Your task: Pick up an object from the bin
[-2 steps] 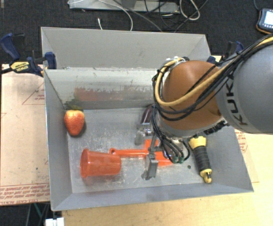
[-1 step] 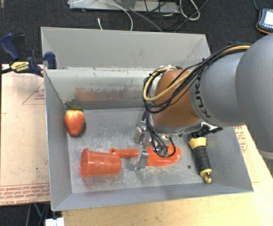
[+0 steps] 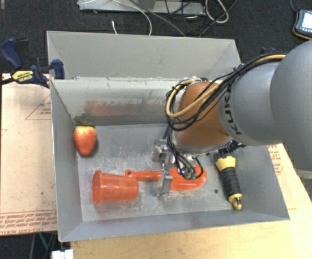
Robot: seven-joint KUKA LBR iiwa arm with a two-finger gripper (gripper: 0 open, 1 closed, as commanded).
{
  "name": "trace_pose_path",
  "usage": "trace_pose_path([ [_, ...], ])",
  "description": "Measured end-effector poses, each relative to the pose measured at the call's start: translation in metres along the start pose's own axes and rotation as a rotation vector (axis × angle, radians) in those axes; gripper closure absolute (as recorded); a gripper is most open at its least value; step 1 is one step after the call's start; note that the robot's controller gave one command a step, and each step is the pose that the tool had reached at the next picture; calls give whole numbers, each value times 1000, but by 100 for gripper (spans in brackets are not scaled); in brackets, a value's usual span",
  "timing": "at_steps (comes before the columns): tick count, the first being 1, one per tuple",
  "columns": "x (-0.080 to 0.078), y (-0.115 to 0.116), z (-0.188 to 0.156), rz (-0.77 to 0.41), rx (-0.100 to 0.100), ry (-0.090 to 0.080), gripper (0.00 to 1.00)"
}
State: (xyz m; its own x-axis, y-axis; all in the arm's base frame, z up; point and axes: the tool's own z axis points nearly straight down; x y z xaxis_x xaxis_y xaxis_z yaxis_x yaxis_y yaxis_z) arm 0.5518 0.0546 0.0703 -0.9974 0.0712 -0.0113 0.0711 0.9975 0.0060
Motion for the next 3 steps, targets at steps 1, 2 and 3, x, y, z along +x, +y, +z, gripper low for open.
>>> trace_pose_path([
  [1, 1, 3, 2, 59, 1, 3, 0],
  [2, 0, 1, 0, 3, -1, -1, 0],
  [3, 0, 3, 1, 48, 0, 1, 100],
])
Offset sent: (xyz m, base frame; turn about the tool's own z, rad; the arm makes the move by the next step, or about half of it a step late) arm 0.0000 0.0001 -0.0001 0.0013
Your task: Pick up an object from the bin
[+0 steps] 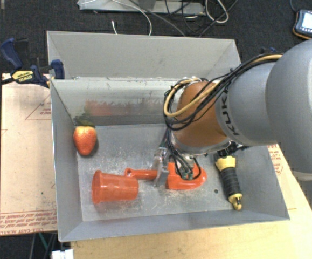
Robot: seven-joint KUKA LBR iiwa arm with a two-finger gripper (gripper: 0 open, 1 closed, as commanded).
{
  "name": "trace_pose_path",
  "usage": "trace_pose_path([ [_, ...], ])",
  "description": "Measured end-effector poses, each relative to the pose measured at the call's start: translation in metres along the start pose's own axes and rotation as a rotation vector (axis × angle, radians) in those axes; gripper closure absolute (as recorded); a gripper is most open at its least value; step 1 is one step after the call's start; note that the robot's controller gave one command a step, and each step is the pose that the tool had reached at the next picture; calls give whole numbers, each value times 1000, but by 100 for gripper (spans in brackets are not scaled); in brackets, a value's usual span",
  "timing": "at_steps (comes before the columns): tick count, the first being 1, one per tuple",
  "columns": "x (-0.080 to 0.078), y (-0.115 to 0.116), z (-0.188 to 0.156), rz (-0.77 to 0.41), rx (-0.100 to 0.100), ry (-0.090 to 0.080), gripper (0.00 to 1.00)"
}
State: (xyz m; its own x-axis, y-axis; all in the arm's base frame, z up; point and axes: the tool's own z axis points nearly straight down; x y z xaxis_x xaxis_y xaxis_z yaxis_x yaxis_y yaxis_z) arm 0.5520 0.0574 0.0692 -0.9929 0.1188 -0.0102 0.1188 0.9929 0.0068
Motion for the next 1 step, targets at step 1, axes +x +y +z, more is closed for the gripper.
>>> trace_pose_path([
  [1, 0, 0, 0, 5, 0, 0, 100],
])
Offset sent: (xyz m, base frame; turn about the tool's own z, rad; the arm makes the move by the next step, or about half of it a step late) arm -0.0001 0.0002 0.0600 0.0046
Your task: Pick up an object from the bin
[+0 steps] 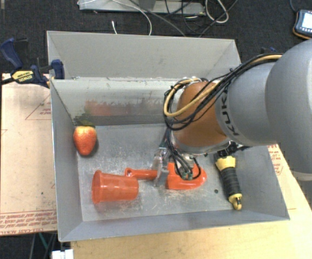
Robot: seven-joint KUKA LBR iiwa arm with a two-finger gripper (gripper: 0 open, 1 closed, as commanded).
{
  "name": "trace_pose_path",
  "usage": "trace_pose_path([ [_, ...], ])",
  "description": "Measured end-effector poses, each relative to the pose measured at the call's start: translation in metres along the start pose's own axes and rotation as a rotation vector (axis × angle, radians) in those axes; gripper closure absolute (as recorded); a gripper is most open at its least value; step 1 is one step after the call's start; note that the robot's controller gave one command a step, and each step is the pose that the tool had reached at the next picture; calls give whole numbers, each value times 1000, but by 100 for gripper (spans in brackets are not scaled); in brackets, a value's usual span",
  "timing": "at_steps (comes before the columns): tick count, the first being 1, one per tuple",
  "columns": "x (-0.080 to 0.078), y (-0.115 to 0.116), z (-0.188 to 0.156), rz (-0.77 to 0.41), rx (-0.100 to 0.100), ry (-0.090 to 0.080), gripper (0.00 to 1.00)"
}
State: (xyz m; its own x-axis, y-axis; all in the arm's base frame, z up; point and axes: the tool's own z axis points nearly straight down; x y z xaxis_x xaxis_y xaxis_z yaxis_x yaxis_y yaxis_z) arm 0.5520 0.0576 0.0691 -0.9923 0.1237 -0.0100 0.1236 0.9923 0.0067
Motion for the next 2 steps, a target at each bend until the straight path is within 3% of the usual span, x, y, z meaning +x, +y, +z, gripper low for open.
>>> trace_pose_path([
  [1, 3, 0, -12, 0, 1, 9, 100],
  [2, 0, 0, -38, 1, -1, 1, 100],
])
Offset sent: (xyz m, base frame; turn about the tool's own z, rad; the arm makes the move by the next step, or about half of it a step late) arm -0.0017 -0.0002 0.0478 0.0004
